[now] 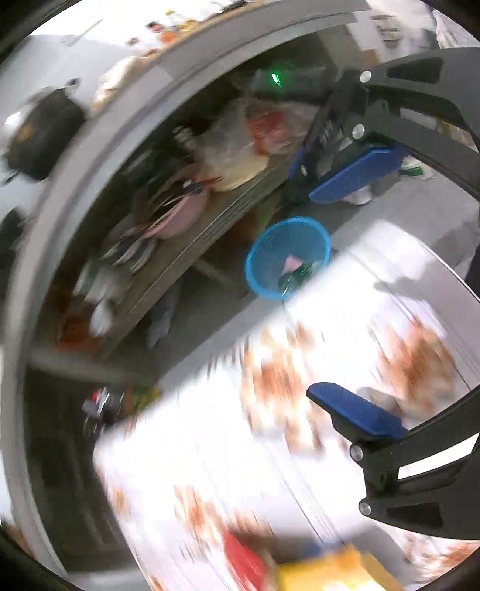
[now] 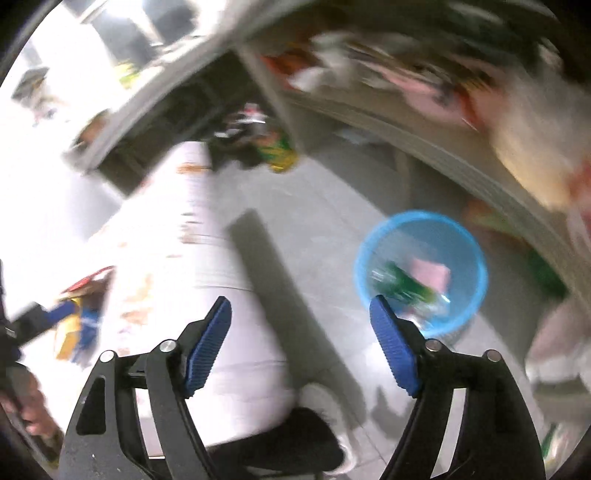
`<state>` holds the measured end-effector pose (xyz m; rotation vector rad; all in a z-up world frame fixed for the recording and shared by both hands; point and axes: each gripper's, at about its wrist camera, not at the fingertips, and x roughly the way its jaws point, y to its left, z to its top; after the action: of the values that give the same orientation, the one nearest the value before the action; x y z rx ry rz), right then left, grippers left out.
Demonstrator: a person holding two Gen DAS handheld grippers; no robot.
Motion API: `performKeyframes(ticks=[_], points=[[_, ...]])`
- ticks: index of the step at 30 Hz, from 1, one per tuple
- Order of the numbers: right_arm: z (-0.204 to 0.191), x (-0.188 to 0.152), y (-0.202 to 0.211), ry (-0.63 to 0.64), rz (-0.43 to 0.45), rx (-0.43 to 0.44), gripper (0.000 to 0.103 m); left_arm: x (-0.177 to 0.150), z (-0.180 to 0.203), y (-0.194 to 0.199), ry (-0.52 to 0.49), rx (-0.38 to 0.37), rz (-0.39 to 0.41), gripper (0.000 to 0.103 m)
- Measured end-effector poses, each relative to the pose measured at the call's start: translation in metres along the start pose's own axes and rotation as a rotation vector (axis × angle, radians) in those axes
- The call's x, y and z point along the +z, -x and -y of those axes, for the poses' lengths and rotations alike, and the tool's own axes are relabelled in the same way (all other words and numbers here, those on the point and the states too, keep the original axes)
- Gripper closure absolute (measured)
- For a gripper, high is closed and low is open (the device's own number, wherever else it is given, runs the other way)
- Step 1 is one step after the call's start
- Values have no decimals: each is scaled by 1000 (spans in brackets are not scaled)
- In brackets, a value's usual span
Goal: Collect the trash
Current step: 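Grasp the red snack bag with the right gripper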
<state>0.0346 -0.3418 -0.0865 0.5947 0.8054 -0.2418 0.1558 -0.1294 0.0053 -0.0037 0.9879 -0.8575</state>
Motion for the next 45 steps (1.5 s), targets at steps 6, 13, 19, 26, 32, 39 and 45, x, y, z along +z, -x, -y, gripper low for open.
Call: performKeyframes(ticks=[6, 13, 19, 26, 32, 39, 45], points=[[-118, 17, -2, 201, -75, 271, 22, -34, -78, 93, 117, 168, 229, 7], [-225, 25, -68, 192, -297, 566, 22, -54, -171, 169, 363, 258, 400, 7], [-270, 28, -153, 15, -482, 593, 31, -35, -277, 186, 714, 198, 415, 12], [-284, 25, -220, -162, -638, 577, 36, -5, -364, 153, 905, 184, 259, 25], [-290, 27, -243, -188, -683, 562, 51, 11, -384, 119, 887, 173, 121, 31], [-294, 33, -237, -146, -668, 555, 89, 14, -379, 115, 852, 156, 118, 58], [-308, 43, -220, -59, -594, 579, 98, 19, -364, 125, 822, 63, 181, 67]])
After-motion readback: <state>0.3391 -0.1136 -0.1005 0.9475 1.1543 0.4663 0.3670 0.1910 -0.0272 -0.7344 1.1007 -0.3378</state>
